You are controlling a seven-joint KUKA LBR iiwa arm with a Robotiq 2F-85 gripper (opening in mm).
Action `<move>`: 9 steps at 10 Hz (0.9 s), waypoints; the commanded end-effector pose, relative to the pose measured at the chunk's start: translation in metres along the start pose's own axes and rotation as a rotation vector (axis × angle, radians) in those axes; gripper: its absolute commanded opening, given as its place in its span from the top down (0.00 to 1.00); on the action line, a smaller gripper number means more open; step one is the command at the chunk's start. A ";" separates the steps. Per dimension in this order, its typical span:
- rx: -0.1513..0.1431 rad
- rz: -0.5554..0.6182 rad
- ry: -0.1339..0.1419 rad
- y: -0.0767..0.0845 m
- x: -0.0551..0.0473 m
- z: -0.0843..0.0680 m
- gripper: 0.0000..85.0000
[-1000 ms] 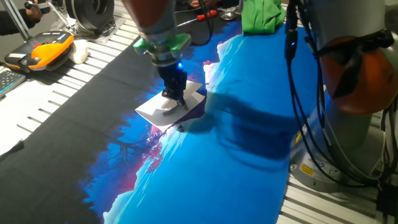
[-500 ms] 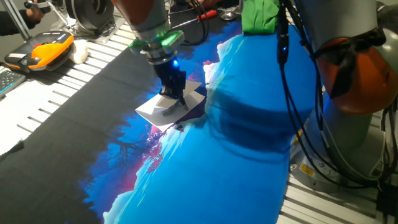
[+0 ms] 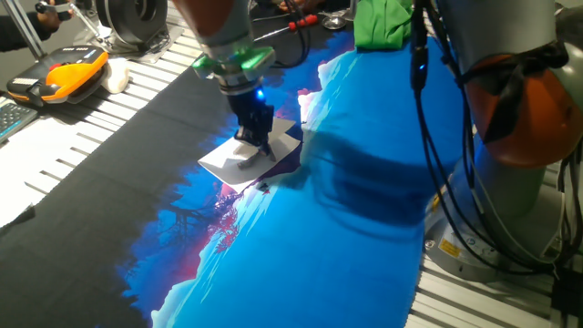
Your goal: Unfold a piece of paper
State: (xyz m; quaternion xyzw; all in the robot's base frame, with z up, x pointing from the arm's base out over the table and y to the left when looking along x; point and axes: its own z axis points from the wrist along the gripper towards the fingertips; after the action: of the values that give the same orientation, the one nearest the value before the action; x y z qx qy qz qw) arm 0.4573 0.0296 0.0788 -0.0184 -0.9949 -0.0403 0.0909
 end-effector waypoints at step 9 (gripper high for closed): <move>0.040 0.085 -0.381 -0.007 -0.045 -0.041 1.00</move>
State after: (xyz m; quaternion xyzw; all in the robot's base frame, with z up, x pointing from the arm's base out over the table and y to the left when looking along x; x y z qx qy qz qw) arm 0.5100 0.0184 0.1104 -0.0677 -0.9956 -0.0122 -0.0643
